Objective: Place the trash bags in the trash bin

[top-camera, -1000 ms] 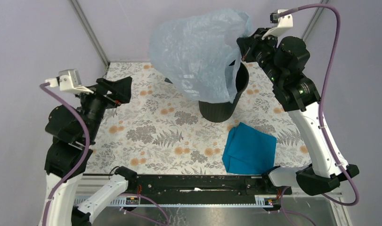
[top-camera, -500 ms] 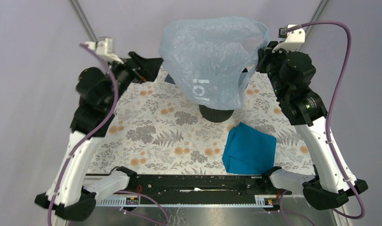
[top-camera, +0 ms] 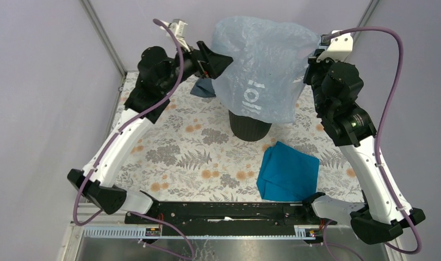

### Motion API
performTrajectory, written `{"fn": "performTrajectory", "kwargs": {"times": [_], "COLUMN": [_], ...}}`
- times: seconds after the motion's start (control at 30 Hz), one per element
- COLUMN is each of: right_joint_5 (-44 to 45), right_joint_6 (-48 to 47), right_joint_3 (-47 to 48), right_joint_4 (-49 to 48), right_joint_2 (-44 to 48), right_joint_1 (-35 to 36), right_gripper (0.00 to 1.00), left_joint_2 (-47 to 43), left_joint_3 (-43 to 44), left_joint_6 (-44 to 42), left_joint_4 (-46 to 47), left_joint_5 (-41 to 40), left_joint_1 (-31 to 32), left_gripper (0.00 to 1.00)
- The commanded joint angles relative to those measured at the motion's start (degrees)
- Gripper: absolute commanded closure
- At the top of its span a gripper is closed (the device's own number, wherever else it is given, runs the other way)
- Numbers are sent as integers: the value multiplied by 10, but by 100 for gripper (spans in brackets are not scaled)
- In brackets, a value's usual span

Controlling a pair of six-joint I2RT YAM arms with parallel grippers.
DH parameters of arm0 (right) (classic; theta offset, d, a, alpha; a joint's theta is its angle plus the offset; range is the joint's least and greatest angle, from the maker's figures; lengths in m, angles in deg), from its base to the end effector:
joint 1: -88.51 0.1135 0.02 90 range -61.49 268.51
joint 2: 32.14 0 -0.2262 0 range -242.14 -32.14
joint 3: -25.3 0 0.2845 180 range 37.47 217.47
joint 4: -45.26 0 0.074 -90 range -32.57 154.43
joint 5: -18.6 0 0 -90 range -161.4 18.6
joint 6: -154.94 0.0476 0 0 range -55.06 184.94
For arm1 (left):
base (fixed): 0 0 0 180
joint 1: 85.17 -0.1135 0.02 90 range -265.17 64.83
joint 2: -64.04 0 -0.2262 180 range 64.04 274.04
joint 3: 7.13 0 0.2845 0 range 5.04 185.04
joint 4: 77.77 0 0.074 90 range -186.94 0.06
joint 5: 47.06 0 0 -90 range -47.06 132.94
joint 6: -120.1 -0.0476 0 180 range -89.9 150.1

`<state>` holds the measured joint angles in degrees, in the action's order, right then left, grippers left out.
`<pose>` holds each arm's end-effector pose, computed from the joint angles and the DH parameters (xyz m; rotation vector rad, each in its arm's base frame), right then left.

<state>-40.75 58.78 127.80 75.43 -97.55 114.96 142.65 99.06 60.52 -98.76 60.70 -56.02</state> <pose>0.2498 0.0972 0.5046 0.0226 1.4676 -0.0995 0.2951 -0.1812 0.4807 0.2514 1.5335 -1.0608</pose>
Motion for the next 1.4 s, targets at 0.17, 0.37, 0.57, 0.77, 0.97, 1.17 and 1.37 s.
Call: {"fn": "performTrajectory", "kwargs": {"times": [0.17, 0.37, 0.57, 0.77, 0.97, 1.17, 1.37], "right_joint_5": [-70, -165, -261, -221, -194, -201, -212], "right_joint_6": [-51, -8, 25, 38, 27, 21, 26], "right_joint_3": [46, 83, 82, 54, 42, 31, 25], "right_joint_4": [-48, -52, -65, -83, -81, -74, -74], "right_joint_2": [-29, -56, -98, -97, -86, -79, -76], "right_joint_1": [-6, -6, -6, -8, -13, -14, -14], "right_gripper": [95, 98, 100, 100, 100, 100, 100], "left_joint_2": [124, 185, 205, 114, 66, 7, -30], "left_joint_3": [23, -12, -25, -59, -54, -57, -8], "left_joint_6": [-40, -37, -65, -55, -40, -58, -121], "left_joint_4": [50, 45, -1, 33, 20, -17, -87], "left_joint_5": [-36, -83, -151, -138, -81, -85, -135], "left_joint_1": [73, 100, 112, 111, 112, 112, 112], "left_gripper": [28, 40, 50, 45, 27, 19, 9]}}
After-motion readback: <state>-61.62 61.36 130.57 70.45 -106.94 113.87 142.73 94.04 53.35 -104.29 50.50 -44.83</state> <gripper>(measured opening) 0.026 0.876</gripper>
